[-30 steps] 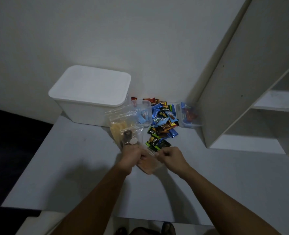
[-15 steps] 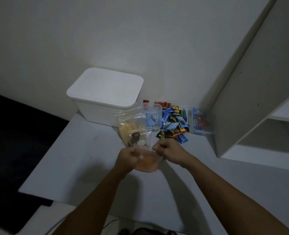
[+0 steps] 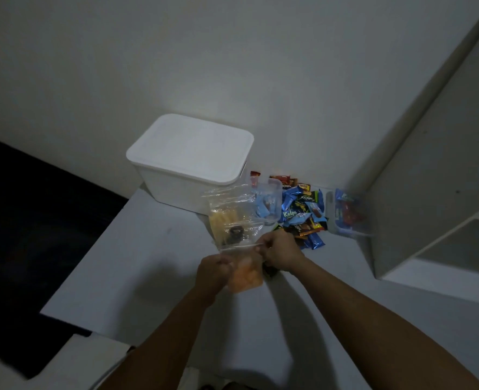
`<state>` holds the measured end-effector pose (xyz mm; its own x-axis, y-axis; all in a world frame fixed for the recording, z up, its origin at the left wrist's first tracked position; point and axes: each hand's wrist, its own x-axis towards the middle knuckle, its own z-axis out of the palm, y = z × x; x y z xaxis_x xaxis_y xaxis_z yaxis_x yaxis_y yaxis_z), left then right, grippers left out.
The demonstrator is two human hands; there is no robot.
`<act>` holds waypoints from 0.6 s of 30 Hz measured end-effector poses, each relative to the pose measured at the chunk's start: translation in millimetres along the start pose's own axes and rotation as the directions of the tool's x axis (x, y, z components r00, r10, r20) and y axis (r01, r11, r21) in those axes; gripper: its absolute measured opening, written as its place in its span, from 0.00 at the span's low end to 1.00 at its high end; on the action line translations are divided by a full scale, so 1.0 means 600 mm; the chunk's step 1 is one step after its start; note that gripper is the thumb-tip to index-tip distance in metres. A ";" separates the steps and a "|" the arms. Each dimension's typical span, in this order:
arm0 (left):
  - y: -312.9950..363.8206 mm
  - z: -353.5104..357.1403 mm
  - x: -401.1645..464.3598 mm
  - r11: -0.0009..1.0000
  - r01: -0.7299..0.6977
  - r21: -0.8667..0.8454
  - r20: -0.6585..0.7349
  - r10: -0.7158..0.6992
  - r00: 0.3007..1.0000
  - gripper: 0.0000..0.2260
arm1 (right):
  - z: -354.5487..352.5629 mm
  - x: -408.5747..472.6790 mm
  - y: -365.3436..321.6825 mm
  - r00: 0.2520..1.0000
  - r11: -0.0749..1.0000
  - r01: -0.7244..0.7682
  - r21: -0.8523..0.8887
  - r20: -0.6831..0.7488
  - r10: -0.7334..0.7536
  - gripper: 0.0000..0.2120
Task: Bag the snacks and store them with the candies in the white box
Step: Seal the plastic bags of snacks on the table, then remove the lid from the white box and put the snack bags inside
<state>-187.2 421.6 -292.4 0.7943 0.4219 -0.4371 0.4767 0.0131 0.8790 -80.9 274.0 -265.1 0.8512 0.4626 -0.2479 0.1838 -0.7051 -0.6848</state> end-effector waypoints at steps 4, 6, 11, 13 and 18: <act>0.005 0.032 0.009 0.999 0.032 0.020 0.006 -0.032 0.999 0.04 | -0.017 0.018 0.014 0.994 0.992 -0.086 -0.087 -0.076 0.080 0.04; 0.004 0.045 0.021 0.998 0.064 0.016 -0.006 -0.064 0.998 0.04 | -0.023 0.023 0.018 0.991 0.989 -0.113 -0.096 -0.080 0.105 0.07; 0.002 0.051 0.042 0.992 0.080 0.098 -0.066 -0.074 0.995 0.10 | -0.023 0.035 0.019 0.985 0.979 -0.171 -0.108 -0.043 0.168 0.13; 0.007 0.047 0.043 0.988 0.078 0.132 -0.058 -0.070 0.996 0.07 | -0.024 0.040 0.018 0.985 0.978 -0.170 -0.118 -0.009 0.170 0.08; 0.016 0.026 0.058 0.984 0.015 0.178 -0.063 -0.004 0.998 0.10 | -0.035 0.053 0.004 0.988 0.980 -0.149 -0.133 0.027 0.154 0.12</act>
<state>-149.0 422.3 -302.1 0.7670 0.4782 -0.4278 0.5483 -0.1423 0.8241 -43.0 275.8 -259.9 0.8560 0.3629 -0.3682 0.1187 -0.8311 -0.5433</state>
